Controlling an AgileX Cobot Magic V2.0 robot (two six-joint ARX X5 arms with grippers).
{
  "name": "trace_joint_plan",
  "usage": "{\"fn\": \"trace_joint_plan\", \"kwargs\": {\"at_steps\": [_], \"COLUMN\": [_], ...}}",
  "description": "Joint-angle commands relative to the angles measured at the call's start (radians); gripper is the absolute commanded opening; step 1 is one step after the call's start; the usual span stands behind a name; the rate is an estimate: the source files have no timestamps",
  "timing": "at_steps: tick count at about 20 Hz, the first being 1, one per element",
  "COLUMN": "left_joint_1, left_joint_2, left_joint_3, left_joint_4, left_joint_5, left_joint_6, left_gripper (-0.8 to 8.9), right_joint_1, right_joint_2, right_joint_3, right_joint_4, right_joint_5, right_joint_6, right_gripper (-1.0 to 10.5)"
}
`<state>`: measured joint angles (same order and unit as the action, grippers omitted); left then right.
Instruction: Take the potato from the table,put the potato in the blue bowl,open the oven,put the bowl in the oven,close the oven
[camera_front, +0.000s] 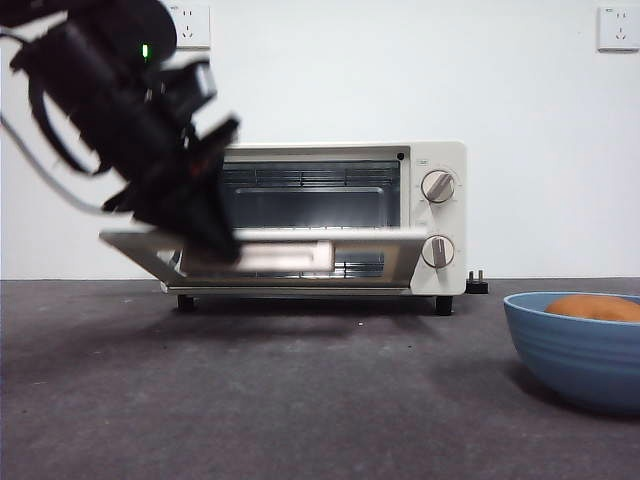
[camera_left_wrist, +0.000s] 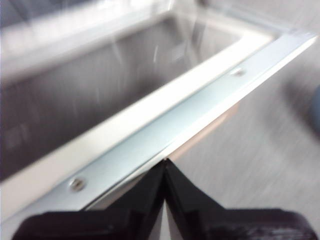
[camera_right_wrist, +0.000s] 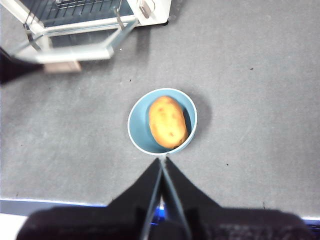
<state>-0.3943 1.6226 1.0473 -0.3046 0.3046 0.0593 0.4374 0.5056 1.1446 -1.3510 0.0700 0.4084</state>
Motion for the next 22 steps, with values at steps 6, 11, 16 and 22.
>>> {"fn": "trace_joint_plan", "kwargs": {"at_steps": [6, 11, 16, 22], "left_joint_1": [0.016, 0.011, 0.008, -0.008], "left_joint_2": [0.02, 0.02, 0.003, -0.133], "left_joint_3": [-0.024, -0.098, -0.141, -0.141], "left_joint_4": [0.086, 0.118, 0.152, -0.004], "left_joint_5": [-0.089, -0.093, -0.092, -0.089], "left_joint_6": [-0.034, -0.053, -0.071, -0.066], "left_gripper": [-0.06, -0.06, -0.06, -0.06], "right_joint_1": [0.001, 0.001, 0.001, 0.001], "right_joint_2": [-0.003, -0.003, -0.003, 0.0], "right_joint_3": [0.0, 0.0, 0.0, 0.0], "right_joint_4": [-0.013, -0.02, -0.019, -0.025], "right_joint_5": [-0.001, -0.001, 0.0, -0.012], "right_joint_6": [0.01, 0.01, 0.01, 0.04], "right_gripper": [-0.1, -0.1, -0.1, 0.0]}}
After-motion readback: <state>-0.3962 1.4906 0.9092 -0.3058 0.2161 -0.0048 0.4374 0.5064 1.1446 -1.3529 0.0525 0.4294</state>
